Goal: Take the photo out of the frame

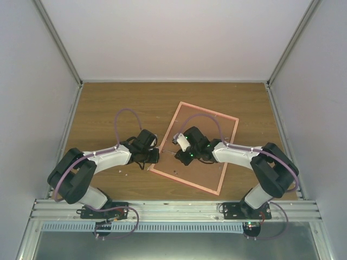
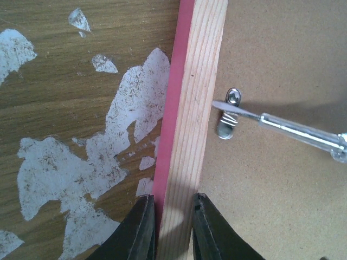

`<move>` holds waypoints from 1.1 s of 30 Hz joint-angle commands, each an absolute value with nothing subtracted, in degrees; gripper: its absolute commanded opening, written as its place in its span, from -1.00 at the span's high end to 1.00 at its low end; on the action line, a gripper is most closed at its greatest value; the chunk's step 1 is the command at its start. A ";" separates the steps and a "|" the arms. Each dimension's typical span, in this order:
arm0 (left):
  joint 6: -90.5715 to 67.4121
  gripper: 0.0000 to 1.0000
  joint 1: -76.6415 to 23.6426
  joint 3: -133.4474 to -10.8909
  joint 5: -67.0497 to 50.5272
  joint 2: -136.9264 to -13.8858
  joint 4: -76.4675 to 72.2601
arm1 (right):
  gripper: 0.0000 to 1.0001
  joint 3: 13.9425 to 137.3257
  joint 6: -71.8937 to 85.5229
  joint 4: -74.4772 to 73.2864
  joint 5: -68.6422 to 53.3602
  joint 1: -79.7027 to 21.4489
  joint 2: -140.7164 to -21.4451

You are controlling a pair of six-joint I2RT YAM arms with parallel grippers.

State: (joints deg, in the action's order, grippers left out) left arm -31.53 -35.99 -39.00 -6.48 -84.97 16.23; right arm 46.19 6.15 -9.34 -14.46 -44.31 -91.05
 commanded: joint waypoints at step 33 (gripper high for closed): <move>-43.12 0.49 -42.19 -28.82 -9.28 -72.92 30.24 | 0.99 39.48 12.19 -5.02 -1.26 -42.63 -78.29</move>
